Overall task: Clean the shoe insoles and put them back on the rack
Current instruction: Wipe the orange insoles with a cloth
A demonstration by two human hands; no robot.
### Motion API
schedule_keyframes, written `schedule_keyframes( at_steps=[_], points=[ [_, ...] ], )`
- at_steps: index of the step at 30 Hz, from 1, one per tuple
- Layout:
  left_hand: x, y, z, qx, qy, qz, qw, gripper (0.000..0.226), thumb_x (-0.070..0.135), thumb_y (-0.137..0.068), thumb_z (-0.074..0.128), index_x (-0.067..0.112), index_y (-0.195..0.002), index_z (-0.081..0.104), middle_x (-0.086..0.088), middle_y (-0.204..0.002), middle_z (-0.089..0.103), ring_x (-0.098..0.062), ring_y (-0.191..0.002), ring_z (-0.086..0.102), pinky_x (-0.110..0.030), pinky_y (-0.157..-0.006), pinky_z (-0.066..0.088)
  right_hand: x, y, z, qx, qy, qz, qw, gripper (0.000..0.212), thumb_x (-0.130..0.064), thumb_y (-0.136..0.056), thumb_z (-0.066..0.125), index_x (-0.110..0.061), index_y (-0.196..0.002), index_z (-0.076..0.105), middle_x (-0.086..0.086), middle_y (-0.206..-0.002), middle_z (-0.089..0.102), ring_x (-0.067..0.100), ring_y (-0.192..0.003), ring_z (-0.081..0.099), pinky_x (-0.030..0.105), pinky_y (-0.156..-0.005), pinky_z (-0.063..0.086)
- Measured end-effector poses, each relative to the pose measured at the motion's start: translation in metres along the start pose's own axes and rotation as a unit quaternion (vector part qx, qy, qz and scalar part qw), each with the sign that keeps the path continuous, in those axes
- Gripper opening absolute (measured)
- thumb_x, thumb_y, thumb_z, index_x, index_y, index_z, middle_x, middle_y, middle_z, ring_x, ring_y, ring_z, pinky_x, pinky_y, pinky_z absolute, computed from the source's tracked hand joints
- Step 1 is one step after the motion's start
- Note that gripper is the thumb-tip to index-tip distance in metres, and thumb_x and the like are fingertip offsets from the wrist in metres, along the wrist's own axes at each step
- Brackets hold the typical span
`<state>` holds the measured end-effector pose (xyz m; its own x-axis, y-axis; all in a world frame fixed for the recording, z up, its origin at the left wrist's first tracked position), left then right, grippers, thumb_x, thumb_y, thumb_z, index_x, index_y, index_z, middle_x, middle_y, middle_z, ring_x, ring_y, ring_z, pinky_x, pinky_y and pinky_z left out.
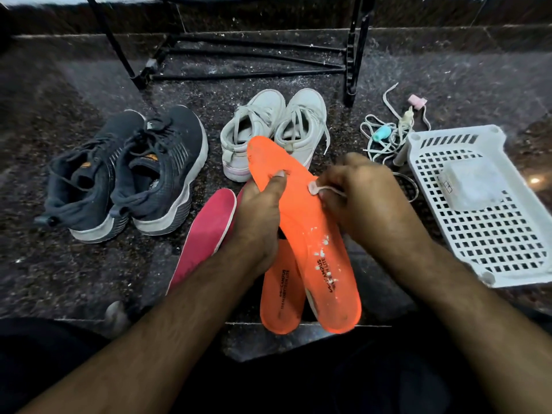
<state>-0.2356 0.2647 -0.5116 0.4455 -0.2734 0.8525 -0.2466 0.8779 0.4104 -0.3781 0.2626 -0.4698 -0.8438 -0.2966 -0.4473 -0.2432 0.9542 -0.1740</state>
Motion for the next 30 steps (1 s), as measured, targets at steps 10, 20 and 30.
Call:
schedule_keyframes(
  at_steps=[10,20,30],
  points=[
    [0.0,-0.002,-0.003,0.006,-0.011,-0.001,1.0,0.005,0.017,-0.098,0.062,0.014,-0.096,0.065,-0.015,-0.093,0.073,-0.031,-0.084,0.069,-0.058,-0.089,0.056,-0.008,0.004,0.009,-0.001,0.018,0.02,1.0,0.017,-0.009,-0.085,0.067,-0.014,-0.099,0.076,0.009,-0.097,0.059,0.028,-0.083,0.063,0.034,-0.078,0.049],
    [-0.005,-0.002,-0.004,-0.029,-0.019,-0.014,0.999,0.023,0.02,-0.094,0.067,0.005,-0.112,0.065,-0.014,-0.09,0.073,-0.03,-0.079,0.068,-0.054,-0.081,0.057,-0.02,0.003,0.008,-0.047,0.011,-0.039,0.998,0.015,-0.013,-0.086,0.068,-0.018,-0.099,0.075,0.007,-0.101,0.061,0.026,-0.089,0.063,0.034,-0.084,0.047],
    [-0.012,-0.002,-0.004,-0.071,-0.022,-0.037,0.997,0.004,0.01,-0.099,0.057,0.009,-0.096,0.061,0.001,-0.063,0.066,-0.011,-0.051,0.061,-0.02,-0.051,0.049,-0.045,0.021,0.015,-0.046,-0.027,-0.069,0.996,0.015,0.002,-0.07,0.071,-0.004,-0.084,0.07,0.015,-0.082,0.061,0.03,-0.069,0.063,0.031,-0.065,0.034]
  ],
)
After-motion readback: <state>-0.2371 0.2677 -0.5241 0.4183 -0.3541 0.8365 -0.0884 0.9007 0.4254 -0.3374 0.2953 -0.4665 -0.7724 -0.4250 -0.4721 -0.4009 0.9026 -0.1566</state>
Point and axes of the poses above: each hand's wrist, its own y-axis away from the middle knuckle, its own z-axis out of the palm, x = y × z, the point moved 1 cm from there along -y, towards the middle knuckle
